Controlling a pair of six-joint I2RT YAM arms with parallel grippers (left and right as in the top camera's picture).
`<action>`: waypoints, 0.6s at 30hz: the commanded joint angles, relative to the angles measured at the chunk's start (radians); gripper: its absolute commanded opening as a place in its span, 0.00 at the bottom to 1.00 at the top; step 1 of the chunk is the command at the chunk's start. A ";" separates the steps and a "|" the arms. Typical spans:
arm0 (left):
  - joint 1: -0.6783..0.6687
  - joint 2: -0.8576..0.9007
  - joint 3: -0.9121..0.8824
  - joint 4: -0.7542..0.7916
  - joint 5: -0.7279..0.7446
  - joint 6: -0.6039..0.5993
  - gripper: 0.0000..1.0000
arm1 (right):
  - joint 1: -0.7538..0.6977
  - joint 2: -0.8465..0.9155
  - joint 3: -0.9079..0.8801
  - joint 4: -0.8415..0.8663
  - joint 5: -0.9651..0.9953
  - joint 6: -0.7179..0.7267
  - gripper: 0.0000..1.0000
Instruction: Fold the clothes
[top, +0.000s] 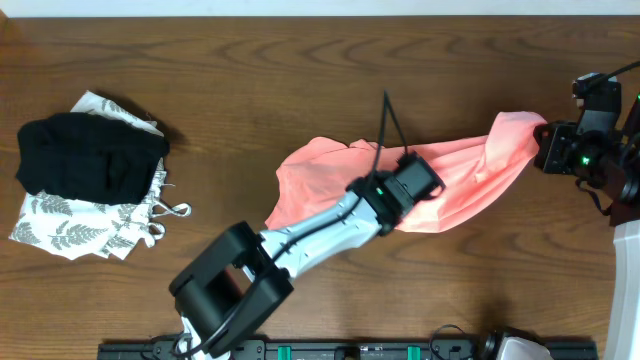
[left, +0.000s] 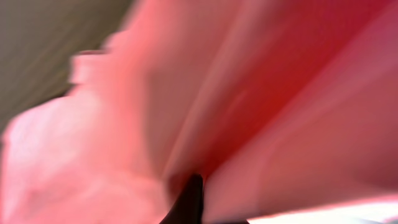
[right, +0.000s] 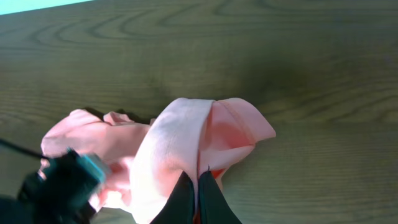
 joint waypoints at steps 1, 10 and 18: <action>0.076 -0.069 0.035 -0.007 -0.069 0.036 0.06 | 0.004 0.000 0.020 0.001 0.000 0.013 0.01; 0.259 -0.126 0.055 0.064 -0.011 0.094 0.06 | 0.005 0.000 0.020 -0.002 0.007 0.013 0.01; 0.346 -0.099 0.055 0.182 0.025 0.098 0.06 | 0.005 0.000 0.020 -0.006 0.006 0.013 0.01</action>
